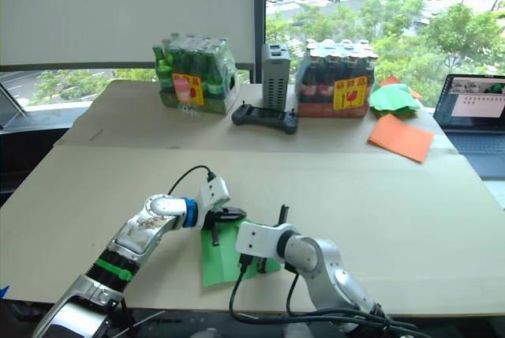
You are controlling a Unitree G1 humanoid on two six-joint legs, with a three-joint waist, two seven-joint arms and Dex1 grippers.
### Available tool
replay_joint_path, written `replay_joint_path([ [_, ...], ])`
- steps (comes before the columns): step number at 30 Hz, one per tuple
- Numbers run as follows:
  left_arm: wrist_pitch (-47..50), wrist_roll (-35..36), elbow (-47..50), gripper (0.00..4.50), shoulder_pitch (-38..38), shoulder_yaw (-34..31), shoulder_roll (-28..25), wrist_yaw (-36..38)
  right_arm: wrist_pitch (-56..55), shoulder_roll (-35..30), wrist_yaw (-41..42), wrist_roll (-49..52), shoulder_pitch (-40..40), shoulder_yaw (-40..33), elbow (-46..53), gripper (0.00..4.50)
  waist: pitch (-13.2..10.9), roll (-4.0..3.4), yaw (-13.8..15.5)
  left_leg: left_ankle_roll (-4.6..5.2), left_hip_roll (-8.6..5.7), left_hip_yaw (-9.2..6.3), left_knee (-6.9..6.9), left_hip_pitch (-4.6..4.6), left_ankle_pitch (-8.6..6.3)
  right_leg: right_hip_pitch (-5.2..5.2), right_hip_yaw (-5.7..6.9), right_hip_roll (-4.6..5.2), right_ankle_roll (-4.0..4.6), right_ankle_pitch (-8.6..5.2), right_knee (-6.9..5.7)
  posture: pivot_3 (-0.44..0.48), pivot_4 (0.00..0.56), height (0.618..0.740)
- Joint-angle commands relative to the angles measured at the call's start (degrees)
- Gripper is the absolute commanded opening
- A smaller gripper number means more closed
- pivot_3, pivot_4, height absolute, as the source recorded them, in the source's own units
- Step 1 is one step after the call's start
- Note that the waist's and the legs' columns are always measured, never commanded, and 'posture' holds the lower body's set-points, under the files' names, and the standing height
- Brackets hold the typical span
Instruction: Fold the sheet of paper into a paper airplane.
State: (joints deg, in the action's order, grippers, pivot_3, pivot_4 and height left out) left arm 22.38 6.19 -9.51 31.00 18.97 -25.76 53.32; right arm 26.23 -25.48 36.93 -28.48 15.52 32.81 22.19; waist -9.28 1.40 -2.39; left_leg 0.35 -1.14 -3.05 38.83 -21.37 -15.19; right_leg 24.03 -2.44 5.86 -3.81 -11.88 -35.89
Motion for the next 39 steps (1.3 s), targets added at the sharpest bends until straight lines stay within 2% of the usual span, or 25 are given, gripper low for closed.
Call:
replay_joint_path([
  [1,-0.5,-3.7,-2.0,0.0,-1.3,1.9,-1.9,0.2,0.1,0.1,1.0,-0.5,0.0,-0.2,0.7,0.07,0.0,0.0,0.0,0.0,0.0,0.0,0.0,0.01,0.0,0.0,0.0,0.0,0.0,0.0,0.0,0.0,0.15,0.74],
  [4,-0.8,-4.1,-2.1,0.0,-1.6,2.1,-2.1,0.0,0.1,0.2,1.2,-0.7,0.1,-0.5,1.1,0.89,0.0,0.01,-0.1,0.0,0.0,0.0,-0.01,0.03,0.0,0.0,0.0,0.0,0.0,0.0,0.0,0.0,0.15,0.74],
  [6,-1.0,-4.2,-2.6,0.0,-1.4,2.0,-1.9,0.0,1.2,0.4,1.9,0.0,0.1,-1.4,2.2,1.62,0.0,0.02,-0.1,0.0,0.01,0.0,-0.01,0.1,0.0,-0.06,-0.01,-0.02,0.0,0.0,0.0,0.0,0.15,0.74],
  [9,-1.8,-4.3,-3.8,0.0,-1.0,1.9,-1.4,-0.2,9.0,3.0,6.2,8.2,-0.6,-7.7,7.6,2.63,0.0,0.02,0.0,0.0,0.02,-0.01,-0.01,0.1,0.0,-0.06,-0.01,-0.03,0.0,0.0,-0.01,0.0,0.15,0.74],
  [13,-2.1,-4.1,-4.3,0.0,-0.6,1.5,-1.1,-0.3,17.4,4.0,12.1,19.1,0.8,-15.1,13.7,2.63,0.0,0.02,0.0,0.0,0.02,-0.05,0.02,0.09,0.0,-0.11,-0.01,-0.03,0.01,0.0,-0.02,0.0,0.15,0.74],
  [18,-2.2,-4.1,-4.3,0.0,-0.6,1.5,-0.8,-0.5,22.1,5.9,11.9,27.5,5.0,-21.2,12.6,2.63,0.0,0.02,0.0,0.0,0.05,-0.07,0.01,0.16,0.0,-0.11,0.0,-0.07,0.04,0.02,-0.06,0.0,0.15,0.74],
  [21,-1.8,-3.6,-3.3,0.0,-1.2,1.1,-0.3,-0.9,20.9,5.5,9.9,26.9,8.0,-18.4,5.7,1.8,0.0,0.02,0.0,0.0,0.05,-0.05,0.02,0.17,0.0,-0.11,-0.01,-0.07,0.05,0.03,-0.07,0.0,0.15,0.74],
  [26,-1.5,-3.7,-2.6,0.0,-1.6,0.8,0.0,-1.2,18.3,6.9,7.0,27.2,9.4,-14.8,-2.1,0.11,0.0,0.01,0.1,0.0,0.05,-0.04,-0.03,0.12,0.0,-0.04,-0.01,-0.07,0.07,0.03,-0.06,0.0,0.15,0.74],
  [39,-0.6,-3.5,-0.7,0.0,-2.6,0.3,-0.3,-1.6,13.7,6.7,5.1,27.5,10.2,-10.7,-10.2,0.02,0.0,0.01,0.0,0.0,0.05,-0.04,-0.02,0.1,0.0,-0.02,-0.01,-0.07,0.07,0.04,-0.07,0.0,0.15,0.74],
])
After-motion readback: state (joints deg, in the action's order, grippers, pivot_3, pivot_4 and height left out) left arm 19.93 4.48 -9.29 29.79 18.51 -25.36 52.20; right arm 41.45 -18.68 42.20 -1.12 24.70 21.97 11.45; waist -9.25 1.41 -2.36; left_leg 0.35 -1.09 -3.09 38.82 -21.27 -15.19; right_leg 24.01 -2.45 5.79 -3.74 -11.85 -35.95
